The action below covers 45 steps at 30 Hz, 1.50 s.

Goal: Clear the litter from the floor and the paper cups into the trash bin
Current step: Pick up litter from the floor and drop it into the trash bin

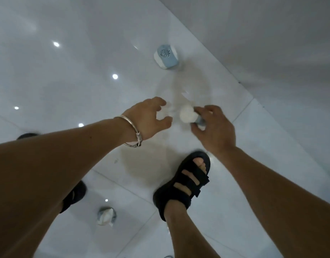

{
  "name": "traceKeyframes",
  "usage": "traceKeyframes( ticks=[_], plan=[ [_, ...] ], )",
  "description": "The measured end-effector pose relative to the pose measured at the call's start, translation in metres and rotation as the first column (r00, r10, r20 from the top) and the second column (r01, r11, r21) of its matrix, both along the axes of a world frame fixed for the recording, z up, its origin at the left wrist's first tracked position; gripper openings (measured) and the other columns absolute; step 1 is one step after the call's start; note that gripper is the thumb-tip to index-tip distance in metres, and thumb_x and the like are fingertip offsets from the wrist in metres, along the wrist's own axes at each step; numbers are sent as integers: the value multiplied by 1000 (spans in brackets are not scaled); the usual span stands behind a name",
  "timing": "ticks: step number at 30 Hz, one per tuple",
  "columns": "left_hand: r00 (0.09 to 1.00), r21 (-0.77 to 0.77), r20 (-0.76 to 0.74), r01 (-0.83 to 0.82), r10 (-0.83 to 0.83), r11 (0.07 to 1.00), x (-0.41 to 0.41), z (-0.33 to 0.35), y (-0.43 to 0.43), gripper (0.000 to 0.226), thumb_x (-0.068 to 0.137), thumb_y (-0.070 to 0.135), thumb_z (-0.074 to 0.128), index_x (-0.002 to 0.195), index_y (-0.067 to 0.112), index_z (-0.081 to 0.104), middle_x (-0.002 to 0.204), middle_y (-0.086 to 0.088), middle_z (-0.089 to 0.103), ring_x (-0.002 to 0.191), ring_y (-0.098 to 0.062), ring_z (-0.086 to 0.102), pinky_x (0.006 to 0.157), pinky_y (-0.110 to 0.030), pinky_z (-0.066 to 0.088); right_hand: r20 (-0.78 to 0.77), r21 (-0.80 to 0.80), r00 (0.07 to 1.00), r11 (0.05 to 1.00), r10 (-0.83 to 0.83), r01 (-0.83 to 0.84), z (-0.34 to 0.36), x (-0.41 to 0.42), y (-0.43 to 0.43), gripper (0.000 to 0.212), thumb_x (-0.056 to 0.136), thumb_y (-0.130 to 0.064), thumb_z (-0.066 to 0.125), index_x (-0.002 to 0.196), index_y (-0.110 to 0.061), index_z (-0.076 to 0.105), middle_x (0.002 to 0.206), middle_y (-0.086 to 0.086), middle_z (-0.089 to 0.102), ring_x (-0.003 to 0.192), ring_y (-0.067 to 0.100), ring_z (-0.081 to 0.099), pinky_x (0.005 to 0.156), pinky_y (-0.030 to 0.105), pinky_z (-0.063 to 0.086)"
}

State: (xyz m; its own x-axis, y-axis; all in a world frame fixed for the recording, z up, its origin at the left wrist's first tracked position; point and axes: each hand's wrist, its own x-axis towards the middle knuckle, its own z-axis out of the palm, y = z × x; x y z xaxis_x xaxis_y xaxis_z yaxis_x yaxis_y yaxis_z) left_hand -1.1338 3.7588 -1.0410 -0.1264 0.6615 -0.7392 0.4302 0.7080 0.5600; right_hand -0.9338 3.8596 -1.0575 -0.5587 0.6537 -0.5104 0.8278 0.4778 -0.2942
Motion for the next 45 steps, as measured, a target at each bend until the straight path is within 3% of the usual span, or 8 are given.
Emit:
traceKeyframes(
  ticks=[9,14,17,21,25,36,41,45],
  plan=[
    [989,28,-66,-130,131,991,-72,39,-22,71,67,57,66,126,22,51,102,10,52,90,-11,49,76,-19,33,-323,49,934,988,151,-143,50,-120,-50,53,75,-26,77,124,-11,63,117,9,64,86,29,67,59,37,57],
    [950,30,-172,-261,262,965,-106,6,-55,75,55,54,63,121,20,56,109,1,61,90,-14,53,79,-22,36,26,120,957,949,290,-291,2,-140,-6,89,80,-46,71,152,-21,26,155,8,28,126,31,42,90,41,46],
    [922,-6,-236,-316,306,949,-122,-19,-87,84,52,54,58,128,18,52,120,-3,60,104,-22,57,85,-24,38,176,204,941,925,289,-322,-30,-153,42,97,78,-40,74,154,-25,16,159,11,13,130,38,34,94,47,43],
    [904,-59,-253,-370,345,927,-135,-38,-132,90,51,53,59,133,17,49,127,-6,57,113,-25,55,87,-23,34,261,62,916,942,303,-330,-63,-166,54,81,80,-22,71,149,-28,28,147,13,27,113,43,50,86,48,48],
    [893,-91,-272,-394,358,914,-145,-20,-164,78,64,46,71,133,16,48,126,-7,57,112,-26,55,87,-27,37,240,30,964,992,111,-122,-50,-163,1,58,86,-24,65,139,-19,45,125,18,45,97,44,59,80,42,47],
    [745,22,-259,-631,614,775,-214,211,-220,74,68,43,68,133,17,46,129,-4,54,107,-21,54,85,-26,38,175,-108,893,910,414,-401,192,-286,-108,54,90,-42,57,138,-29,37,127,1,45,93,27,62,68,28,40],
    [604,71,-249,-768,757,637,-256,350,-293,55,70,37,69,119,15,53,111,-2,59,97,-22,59,76,-26,41,86,-103,779,784,621,-613,339,-387,-151,60,89,-45,58,143,-31,36,130,-2,45,97,23,62,70,26,41],
    [478,107,-229,-854,848,509,-294,446,-368,68,74,35,71,134,16,45,127,-4,54,110,-20,54,86,-22,38,32,-72,675,675,737,-734,447,-468,-216,60,88,-44,59,142,-31,38,128,-2,49,98,22,61,76,28,46]
  ],
)
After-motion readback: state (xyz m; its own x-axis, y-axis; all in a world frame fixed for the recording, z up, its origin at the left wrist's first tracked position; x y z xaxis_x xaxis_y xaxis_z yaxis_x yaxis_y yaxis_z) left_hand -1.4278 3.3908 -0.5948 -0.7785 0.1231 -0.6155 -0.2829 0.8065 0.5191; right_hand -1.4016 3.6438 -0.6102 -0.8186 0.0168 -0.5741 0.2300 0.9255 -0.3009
